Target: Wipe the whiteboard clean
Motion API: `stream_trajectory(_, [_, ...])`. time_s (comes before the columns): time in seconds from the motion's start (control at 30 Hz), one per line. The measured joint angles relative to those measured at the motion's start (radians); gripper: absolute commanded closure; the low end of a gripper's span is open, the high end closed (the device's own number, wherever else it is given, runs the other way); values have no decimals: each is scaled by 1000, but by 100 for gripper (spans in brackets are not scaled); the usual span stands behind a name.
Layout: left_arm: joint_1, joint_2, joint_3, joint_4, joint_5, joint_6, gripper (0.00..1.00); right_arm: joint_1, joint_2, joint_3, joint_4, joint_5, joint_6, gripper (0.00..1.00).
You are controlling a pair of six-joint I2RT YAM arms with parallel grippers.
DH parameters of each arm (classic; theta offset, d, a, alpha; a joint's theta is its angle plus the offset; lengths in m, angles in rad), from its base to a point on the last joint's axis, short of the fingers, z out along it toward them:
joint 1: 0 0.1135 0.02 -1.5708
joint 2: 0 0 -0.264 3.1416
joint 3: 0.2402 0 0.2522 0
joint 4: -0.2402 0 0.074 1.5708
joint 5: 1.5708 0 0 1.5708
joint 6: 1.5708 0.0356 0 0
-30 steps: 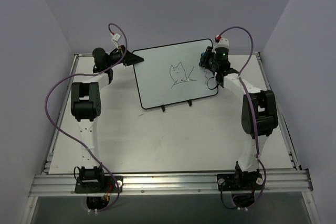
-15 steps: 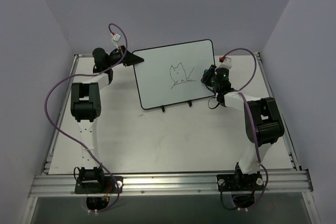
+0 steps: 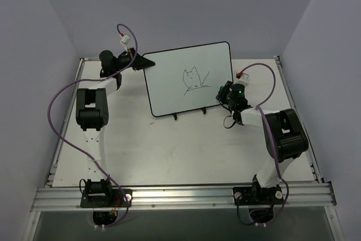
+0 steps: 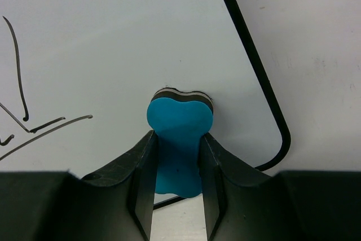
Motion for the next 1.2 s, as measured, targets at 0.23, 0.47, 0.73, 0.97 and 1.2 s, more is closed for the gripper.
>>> stream_trajectory(0.23, [-3, -8, 0, 7, 4, 5, 98, 28, 1, 59, -51, -4, -50, 100])
stream_trajectory(0.47, [-4, -8, 0, 26, 16, 5, 98, 233, 71, 219, -15, -24, -110, 100])
stream_trajectory(0.73, [4, -10, 0, 20, 15, 0, 98, 358, 146, 269, 8, 21, -152, 100])
stream_trajectory(0.97, [2, -10, 0, 21, 12, -2, 98, 318, 129, 234, 36, 14, -120, 100])
stream_trajectory(1.2, [0, -10, 0, 28, 12, -5, 98, 137, 56, 141, 33, 89, -51, 100])
